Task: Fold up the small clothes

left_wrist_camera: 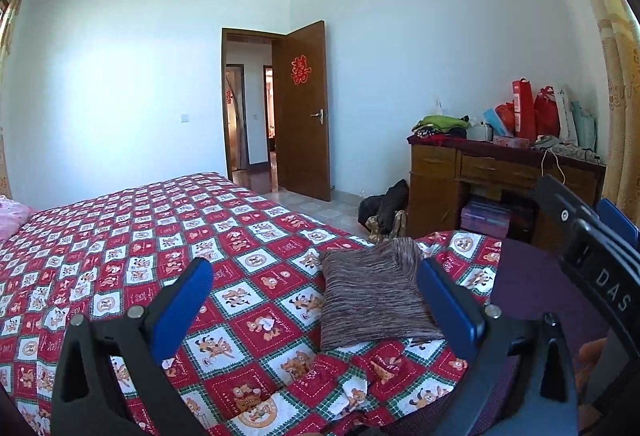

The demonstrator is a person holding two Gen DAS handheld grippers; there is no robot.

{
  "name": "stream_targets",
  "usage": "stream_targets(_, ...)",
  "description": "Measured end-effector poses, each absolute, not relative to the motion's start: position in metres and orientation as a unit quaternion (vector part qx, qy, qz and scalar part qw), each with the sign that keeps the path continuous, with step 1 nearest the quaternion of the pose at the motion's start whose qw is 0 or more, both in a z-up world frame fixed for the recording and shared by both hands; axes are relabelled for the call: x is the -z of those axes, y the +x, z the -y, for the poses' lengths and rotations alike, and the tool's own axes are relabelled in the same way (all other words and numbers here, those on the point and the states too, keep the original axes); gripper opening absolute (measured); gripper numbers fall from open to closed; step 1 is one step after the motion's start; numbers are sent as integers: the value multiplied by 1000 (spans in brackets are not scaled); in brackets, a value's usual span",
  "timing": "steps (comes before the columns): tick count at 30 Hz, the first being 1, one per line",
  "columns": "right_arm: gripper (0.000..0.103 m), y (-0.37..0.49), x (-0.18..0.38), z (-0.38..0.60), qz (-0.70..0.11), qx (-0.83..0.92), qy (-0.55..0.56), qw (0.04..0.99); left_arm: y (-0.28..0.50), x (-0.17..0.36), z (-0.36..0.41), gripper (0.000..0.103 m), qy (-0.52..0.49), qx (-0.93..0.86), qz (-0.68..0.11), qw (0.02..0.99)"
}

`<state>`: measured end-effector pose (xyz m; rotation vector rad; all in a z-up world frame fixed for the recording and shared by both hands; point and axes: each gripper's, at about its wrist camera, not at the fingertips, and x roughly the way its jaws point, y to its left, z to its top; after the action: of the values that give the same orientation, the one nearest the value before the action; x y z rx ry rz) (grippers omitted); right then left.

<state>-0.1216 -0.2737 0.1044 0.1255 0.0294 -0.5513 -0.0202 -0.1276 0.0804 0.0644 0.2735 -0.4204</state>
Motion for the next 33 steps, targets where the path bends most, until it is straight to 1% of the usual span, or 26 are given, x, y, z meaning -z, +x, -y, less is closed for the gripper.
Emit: stream_targets(33,96,-124,-100,277,-19,275,70,959,-21,-81,131,103,41,213,-137,966)
